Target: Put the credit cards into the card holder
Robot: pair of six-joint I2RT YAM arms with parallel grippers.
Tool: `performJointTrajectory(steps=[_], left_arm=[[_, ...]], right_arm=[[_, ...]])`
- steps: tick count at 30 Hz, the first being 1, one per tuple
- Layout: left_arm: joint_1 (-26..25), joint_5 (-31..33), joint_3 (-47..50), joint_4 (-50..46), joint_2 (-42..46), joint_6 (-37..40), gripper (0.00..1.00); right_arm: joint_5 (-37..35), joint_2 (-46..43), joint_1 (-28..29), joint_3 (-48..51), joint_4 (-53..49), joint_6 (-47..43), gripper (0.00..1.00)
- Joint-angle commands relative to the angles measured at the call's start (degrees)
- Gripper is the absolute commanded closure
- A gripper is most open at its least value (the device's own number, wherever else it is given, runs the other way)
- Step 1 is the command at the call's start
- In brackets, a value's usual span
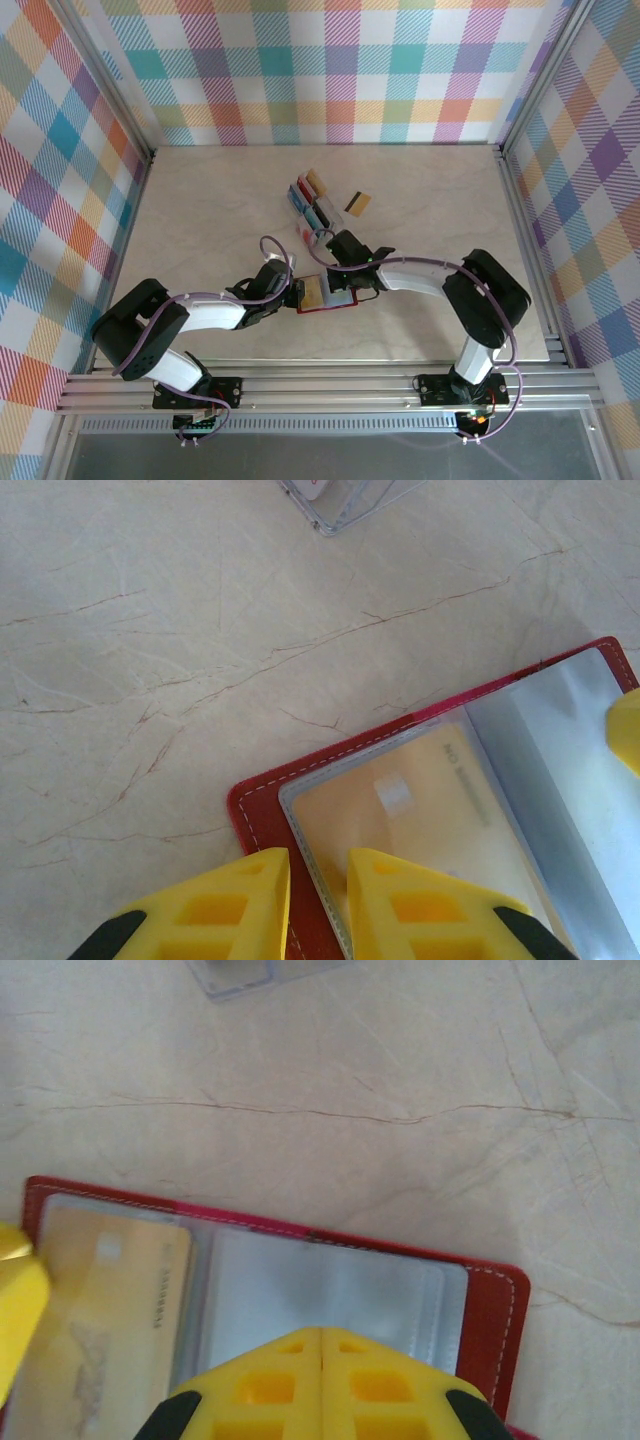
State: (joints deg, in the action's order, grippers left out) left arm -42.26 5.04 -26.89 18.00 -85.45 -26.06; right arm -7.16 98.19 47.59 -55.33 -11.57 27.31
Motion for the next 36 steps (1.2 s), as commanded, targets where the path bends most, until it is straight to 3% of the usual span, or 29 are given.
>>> performJointTrajectory(steps=[1, 5, 9, 16, 29, 36], left_arm=[[-0.74, -2.38, 0.09, -4.2, -1.56, 0.16, 0.78], [-0.79, -2.41, 0.12, -4.37, -1.35, 0.24, 0.78], [-0.8, -2.33, 0.35, -4.29, -1.09, 0.28, 0.78], [-0.8, -2.5, 0.35, -4.46, -0.95, 0.22, 0.78], [-0.76, -2.18, 0.53, -4.82, -0.25, 0.26, 0.78], [-0.75, -2.36, 0.18, -4.79, -0.62, 0.34, 0.78]], right_arm=[[4.52, -2.39, 0.13, 0.75, 1.59, -1.79, 1.0], [2.8, -2.71, 0.13, -0.63, -1.16, -2.08, 1.0], [-3.93, -2.31, 0.09, -3.48, -6.49, -1.92, 0.76], [-5.51, 2.52, 0.07, -6.72, -8.52, -1.73, 0.63], [-3.55, 7.28, 0.13, -5.69, -6.47, -0.66, 0.69], [-1.68, 6.87, 0.13, -4.26, -4.38, -0.15, 0.91]])
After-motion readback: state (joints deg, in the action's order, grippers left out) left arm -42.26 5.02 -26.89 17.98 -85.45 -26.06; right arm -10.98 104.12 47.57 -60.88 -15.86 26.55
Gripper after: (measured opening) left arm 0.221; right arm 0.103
